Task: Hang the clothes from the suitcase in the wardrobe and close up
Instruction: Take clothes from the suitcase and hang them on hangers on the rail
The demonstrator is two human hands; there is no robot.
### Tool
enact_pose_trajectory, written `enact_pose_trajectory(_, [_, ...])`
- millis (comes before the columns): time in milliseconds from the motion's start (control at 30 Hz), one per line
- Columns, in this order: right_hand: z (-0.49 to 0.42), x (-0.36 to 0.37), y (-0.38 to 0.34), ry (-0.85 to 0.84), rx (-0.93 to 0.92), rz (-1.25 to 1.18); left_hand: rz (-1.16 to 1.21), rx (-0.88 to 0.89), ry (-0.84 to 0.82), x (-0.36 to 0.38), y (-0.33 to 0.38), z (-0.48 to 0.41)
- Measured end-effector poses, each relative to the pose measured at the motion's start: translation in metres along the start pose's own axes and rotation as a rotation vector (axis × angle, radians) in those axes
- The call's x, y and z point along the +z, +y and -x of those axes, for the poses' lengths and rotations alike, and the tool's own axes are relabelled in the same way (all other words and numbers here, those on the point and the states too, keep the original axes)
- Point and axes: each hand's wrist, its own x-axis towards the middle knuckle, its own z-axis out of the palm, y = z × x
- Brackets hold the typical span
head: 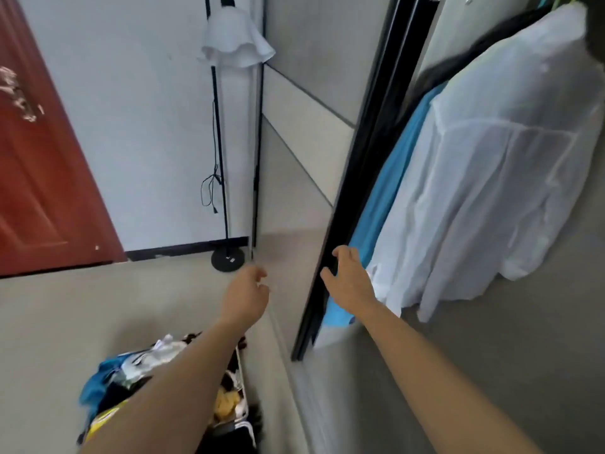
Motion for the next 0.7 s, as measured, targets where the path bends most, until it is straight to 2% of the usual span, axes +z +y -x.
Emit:
enact_pose_trajectory(133, [0.071,0.078,-0.037,-0.221,0.065,0.013,-0.104,-0.092,-0.038,-0.034,-0.094,0.065])
enact_pose_trajectory(367, [0.186,0.197,-0.07,-0.667,0.071,0.034,-0.163,-0.343,-0.067,-0.067,-0.231,0.176])
enact_pose_trajectory(533, [0.229,0.269,-0.052,-0.803,0.118,0.068,-0.108,-0.506,-0.1,-0.045,-0.309,0.222])
enact_pose_trajectory(700, [0.267,0.363,-0.002,-0.912,0.169,0.104,-0.089,-0.667,-0.182,0.019,-0.392,0.249])
